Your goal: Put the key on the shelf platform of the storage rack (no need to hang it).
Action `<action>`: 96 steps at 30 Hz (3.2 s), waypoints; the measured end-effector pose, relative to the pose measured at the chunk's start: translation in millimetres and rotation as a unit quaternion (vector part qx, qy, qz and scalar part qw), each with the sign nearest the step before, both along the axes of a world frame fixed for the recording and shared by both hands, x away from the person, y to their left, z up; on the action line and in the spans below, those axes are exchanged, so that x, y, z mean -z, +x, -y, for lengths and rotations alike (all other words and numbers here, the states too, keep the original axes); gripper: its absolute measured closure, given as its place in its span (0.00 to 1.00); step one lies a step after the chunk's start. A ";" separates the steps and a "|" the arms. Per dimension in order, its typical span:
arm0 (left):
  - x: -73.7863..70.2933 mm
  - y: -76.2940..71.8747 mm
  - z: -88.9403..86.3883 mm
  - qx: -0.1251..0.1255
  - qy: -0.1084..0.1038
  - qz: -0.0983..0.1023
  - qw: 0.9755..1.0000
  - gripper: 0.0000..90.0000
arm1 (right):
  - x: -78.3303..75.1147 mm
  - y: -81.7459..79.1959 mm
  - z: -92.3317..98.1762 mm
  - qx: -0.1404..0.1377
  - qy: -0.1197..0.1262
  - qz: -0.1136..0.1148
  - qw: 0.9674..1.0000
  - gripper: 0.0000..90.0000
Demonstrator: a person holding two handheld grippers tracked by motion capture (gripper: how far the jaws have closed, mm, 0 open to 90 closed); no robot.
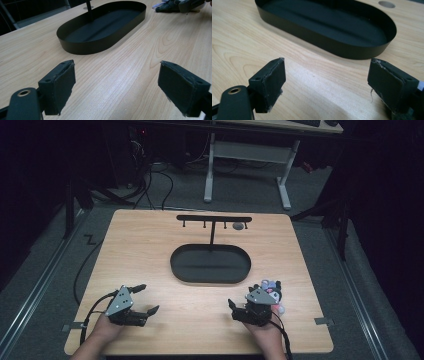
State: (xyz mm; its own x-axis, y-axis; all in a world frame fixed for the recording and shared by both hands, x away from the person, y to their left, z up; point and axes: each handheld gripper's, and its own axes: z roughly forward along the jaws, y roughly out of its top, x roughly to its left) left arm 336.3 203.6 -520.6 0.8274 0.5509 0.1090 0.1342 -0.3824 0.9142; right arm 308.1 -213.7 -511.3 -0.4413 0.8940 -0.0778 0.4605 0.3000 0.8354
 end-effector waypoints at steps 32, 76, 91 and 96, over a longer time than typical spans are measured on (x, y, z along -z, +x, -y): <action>-0.5 3.3 0.4 -0.004 -0.008 -0.002 1.000 0.17 | -3.8 -0.2 1.6 0.002 0.005 -0.027 1.000 0.18; -0.4 -1.5 4.6 -0.002 0.008 0.010 1.000 0.17 | -4.1 22.4 -8.4 -0.004 -0.051 -0.226 0.973 0.19; -0.4 -0.9 4.2 -0.003 0.006 0.009 1.000 0.17 | -11.7 23.3 -16.4 -0.023 -0.110 -0.284 0.952 0.17; -0.5 -0.8 4.1 -0.003 0.005 0.009 1.000 0.17 | -13.3 24.4 -16.9 -0.025 -0.121 -0.290 0.949 0.17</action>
State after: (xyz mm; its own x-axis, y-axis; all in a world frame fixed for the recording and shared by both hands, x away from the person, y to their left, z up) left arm 335.4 199.6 -520.1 0.8217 0.5549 0.1299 0.1198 -0.3911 0.9125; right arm 332.5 -196.8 -498.0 -0.5134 0.8581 -0.0088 0.8025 0.4838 0.3492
